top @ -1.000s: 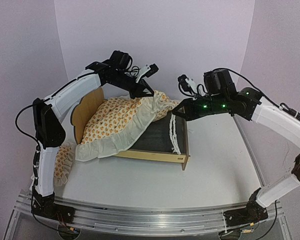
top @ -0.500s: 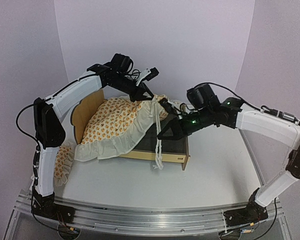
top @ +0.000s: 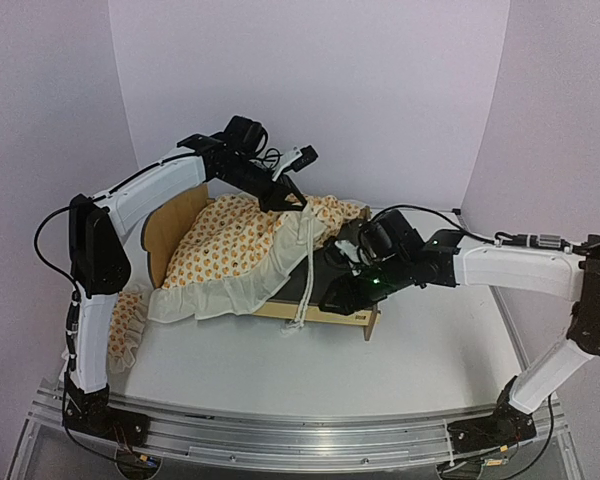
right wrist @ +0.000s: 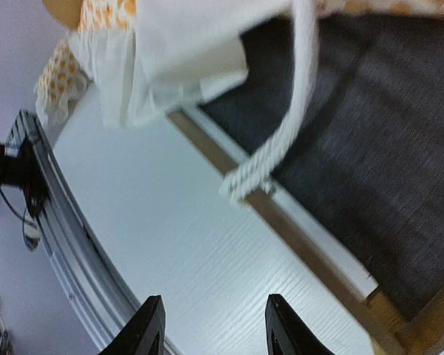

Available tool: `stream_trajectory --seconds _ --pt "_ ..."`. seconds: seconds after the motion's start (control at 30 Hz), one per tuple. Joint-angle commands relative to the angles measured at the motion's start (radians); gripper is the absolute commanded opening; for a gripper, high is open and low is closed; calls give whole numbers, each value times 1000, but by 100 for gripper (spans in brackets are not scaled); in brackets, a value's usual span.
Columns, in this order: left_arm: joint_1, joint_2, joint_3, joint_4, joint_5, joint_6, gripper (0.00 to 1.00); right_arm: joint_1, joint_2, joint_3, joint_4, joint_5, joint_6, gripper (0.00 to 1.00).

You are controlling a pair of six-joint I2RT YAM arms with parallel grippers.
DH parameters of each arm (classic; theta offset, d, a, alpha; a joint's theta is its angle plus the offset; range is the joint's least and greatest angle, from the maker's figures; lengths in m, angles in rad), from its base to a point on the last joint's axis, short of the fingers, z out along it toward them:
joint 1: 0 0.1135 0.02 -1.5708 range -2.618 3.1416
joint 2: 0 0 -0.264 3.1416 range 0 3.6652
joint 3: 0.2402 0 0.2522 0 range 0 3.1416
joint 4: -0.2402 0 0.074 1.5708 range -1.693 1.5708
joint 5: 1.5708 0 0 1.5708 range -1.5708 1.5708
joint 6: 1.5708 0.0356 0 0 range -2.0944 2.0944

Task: Set up the pet bed

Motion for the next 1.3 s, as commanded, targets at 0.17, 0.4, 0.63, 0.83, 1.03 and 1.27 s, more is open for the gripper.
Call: stream_trajectory --seconds 0.17,0.4,0.63,0.83,1.03,1.27 --pt "7 -78 -3 18 16 9 0 -1 40 33 349 246 130 37" --pt "7 -69 13 20 16 9 0 12 47 -60 349 287 356 33" --pt "7 -59 17 23 20 7 0 12 138 -19 377 157 349 37" --pt "6 -56 20 24 19 7 0 12 192 15 378 120 360 23" --pt "7 -54 27 24 18 9 0 11 184 3 377 105 351 0" --pt "6 -54 36 10 -2 33 0 13 28 15 218 292 259 0"
